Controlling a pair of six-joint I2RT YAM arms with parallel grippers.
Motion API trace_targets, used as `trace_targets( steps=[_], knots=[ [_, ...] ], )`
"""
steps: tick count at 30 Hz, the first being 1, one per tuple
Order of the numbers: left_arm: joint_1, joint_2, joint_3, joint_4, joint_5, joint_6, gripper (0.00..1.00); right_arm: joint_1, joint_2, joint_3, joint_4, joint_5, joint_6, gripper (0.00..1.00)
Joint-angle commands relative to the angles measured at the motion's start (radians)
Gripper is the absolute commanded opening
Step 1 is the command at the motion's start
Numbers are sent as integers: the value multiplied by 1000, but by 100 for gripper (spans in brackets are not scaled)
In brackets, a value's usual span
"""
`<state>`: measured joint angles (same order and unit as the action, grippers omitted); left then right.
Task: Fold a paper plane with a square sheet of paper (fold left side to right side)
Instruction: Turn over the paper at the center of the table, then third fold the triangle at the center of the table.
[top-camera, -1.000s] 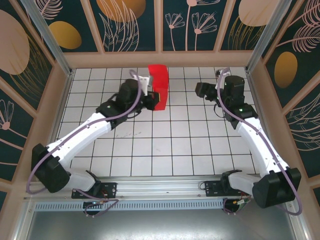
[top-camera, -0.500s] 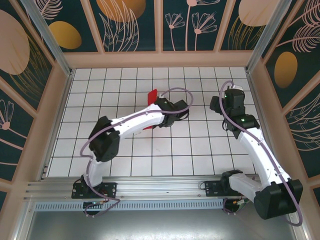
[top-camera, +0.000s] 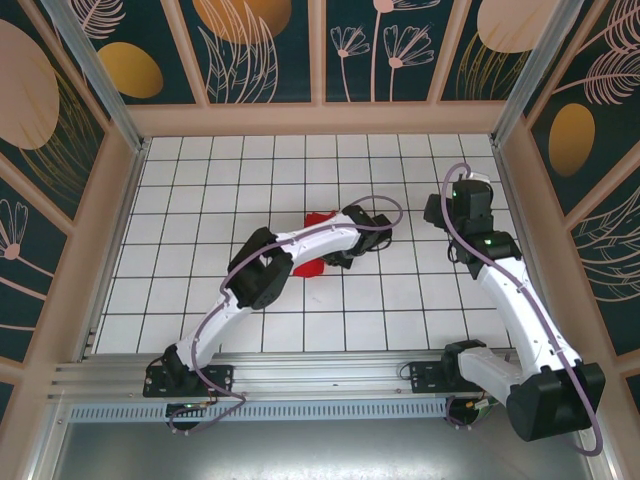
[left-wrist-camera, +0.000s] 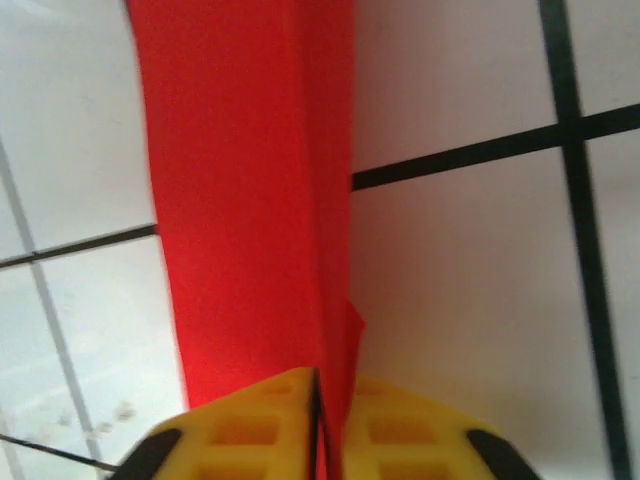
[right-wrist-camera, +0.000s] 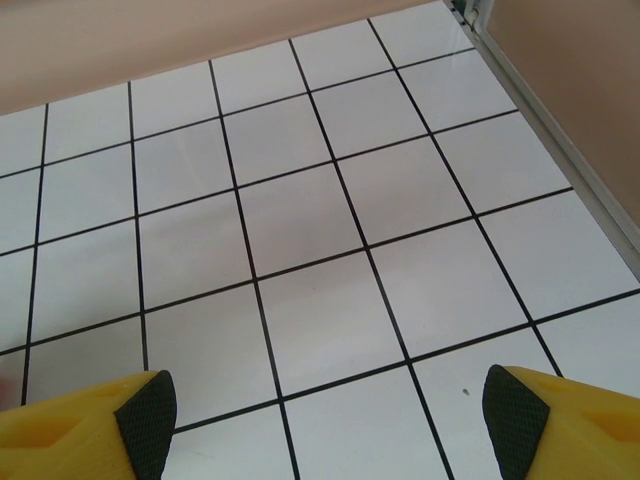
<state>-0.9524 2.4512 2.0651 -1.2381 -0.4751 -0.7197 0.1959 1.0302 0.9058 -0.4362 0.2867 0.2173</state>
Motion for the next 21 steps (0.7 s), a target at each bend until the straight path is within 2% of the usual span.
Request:
trace_targets(
  steps=[1,6,11,13,17,19,21],
  knots=[
    [35,7,58,34,136,61,28,-12,-6,-20,-19,-22,-11,83],
    [81,-26,82,123,276,112,43,-22,30,-13,-20,-83,-19,83],
    [122,-140,-12,312,474,161,60,-26,70,-23,20,-233,-23,83],
    [144,-213,-92,416,558,173,66,-26,100,-30,61,-338,-12,83],
    [206,-409,-300,599,641,173,71,-24,188,-40,181,-559,55,78],
    [263,-531,-482,741,695,154,73,-12,251,-50,291,-703,119,73],
    [340,-653,-655,885,760,122,75,19,317,-48,385,-763,181,67]
  ],
)
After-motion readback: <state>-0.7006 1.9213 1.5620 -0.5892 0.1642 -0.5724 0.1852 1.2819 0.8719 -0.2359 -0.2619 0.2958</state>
